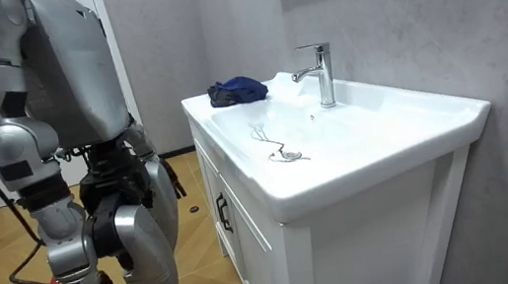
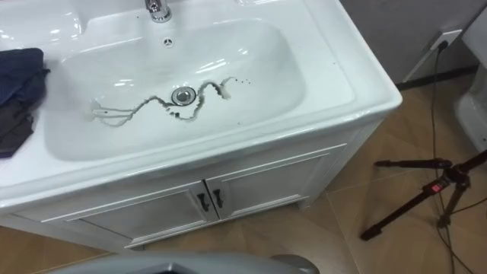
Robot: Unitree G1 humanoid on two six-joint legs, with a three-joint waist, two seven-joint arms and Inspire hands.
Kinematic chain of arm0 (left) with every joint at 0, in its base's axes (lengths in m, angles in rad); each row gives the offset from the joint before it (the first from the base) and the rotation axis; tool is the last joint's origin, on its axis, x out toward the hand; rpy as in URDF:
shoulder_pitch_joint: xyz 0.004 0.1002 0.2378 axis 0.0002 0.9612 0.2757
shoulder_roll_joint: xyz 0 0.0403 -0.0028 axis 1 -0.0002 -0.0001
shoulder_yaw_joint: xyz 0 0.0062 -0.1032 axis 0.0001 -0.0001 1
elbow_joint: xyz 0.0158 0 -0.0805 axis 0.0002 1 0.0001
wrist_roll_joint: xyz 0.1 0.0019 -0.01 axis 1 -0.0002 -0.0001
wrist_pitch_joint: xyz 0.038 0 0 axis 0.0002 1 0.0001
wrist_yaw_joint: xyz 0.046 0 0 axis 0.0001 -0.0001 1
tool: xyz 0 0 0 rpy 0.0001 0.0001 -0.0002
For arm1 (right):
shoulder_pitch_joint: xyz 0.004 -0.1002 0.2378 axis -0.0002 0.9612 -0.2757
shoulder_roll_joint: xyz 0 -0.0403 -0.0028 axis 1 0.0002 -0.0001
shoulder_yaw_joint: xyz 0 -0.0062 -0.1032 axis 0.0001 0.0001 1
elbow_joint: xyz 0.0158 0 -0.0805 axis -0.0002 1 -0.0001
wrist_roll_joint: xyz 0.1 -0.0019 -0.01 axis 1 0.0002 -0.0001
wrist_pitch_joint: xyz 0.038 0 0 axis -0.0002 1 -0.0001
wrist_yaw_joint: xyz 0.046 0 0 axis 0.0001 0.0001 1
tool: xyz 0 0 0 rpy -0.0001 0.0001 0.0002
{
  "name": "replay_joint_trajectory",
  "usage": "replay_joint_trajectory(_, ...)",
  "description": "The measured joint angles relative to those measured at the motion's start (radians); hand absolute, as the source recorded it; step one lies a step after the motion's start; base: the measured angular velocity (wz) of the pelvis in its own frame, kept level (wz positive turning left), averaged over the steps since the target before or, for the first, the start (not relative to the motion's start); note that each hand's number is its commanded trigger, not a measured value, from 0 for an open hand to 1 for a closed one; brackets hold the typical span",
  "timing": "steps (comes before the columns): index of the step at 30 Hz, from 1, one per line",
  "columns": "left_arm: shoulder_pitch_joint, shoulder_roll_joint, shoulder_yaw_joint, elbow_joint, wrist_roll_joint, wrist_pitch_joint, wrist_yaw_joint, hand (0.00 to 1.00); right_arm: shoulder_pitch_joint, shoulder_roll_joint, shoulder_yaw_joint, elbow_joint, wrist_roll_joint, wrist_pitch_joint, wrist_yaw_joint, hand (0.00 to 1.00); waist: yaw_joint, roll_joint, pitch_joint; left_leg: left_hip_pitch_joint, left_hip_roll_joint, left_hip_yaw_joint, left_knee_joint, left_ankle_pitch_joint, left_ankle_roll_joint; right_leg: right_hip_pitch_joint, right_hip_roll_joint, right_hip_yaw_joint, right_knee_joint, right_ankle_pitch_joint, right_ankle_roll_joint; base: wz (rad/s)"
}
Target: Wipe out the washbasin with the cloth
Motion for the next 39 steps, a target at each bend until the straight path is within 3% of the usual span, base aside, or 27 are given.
replay_joint_trajectory(16, 0.003, -0.006, 0.011, 0.007, -0.012, -0.002, 0.002, 0.0, -0.034, -0.001, 0.0, 0.0, 0.01, -0.01, 0.004, 0.0, 0.022, 0.007, 0.0004, -0.006, 0.0, -0.008, -0.001, 0.0, 0.0, 0.001, -0.001, -0.02, -0.001, 0.0, 0.0, 0.01)
replay_joint_trajectory(22, 0.013, -0.008, 0.02, 0.005, -0.128, -0.001, 0.022, 0.0, -0.032, -0.001, 0.001, -0.005, 0.024, -0.013, -0.016, 0.0, 0.027, 0.018, -0.0037, -0.006, -0.001, -0.025, -0.001, 0.0, 0.0, 0.004, -0.003, -0.035, -0.001, -0.001, -0.002, 0.08)
replay_joint_trajectory(25, 0.019, -0.01, 0.074, 0.005, -0.206, -0.002, 0.067, 0.0, -0.028, -0.002, 0.0, 0.006, 0.054, -0.014, -0.043, 0.0, 0.048, 0.018, -0.0059, -0.006, -0.002, -0.03, 0.003, 0.0, 0.0, 0.003, -0.007, -0.037, 0.009, -0.006, -0.003, 0.01)
replay_joint_trajectory(32, 0.052, -0.009, 0.23, 0.009, -0.271, -0.03, 0.171, 0.0, -0.024, -0.008, -0.038, 0.004, 0.054, -0.049, -0.07, 0.0, 0.07, 0.003, -0.002, -0.004, -0.01, -0.05, 0.015, 0.0, 0.0, 0.004, -0.019, -0.048, 0.033, -0.021, -0.001, 0.06)
replay_joint_trajectory(35, 0.052, -0.007, 0.297, -0.022, -0.285, -0.03, 0.242, 0.0, -0.016, -0.013, -0.039, -0.003, 0.053, -0.044, -0.078, 0.0, 0.105, 0.006, -0.0024, -0.015, -0.009, -0.064, 0.008, -0.001, 0.001, 0.003, -0.022, -0.064, 0.03, -0.021, -0.001, 0.11)
replay_joint_trajectory(36, 0.059, -0.002, 0.322, -0.049, -0.302, -0.032, 0.278, 0.0, -0.019, -0.018, -0.039, -0.003, 0.054, -0.047, -0.084, 0.0, 0.115, 0.013, -0.0059, -0.015, -0.011, -0.066, 0.009, -0.001, 0.001, 0.003, -0.021, -0.065, 0.031, -0.02, -0.002, 0.06)
replay_joint_trajectory(39, 0.061, 0.013, 0.369, -0.085, -0.353, -0.07, 0.372, 0.0, -0.03, -0.037, -0.047, -0.002, 0.062, -0.067, -0.107, 0.0, 0.134, 0.021, -0.0047, -0.014, -0.012, -0.08, 0.013, 0.0, 0.0, 0.007, -0.022, -0.076, 0.028, -0.021, -0.003, 0.11)
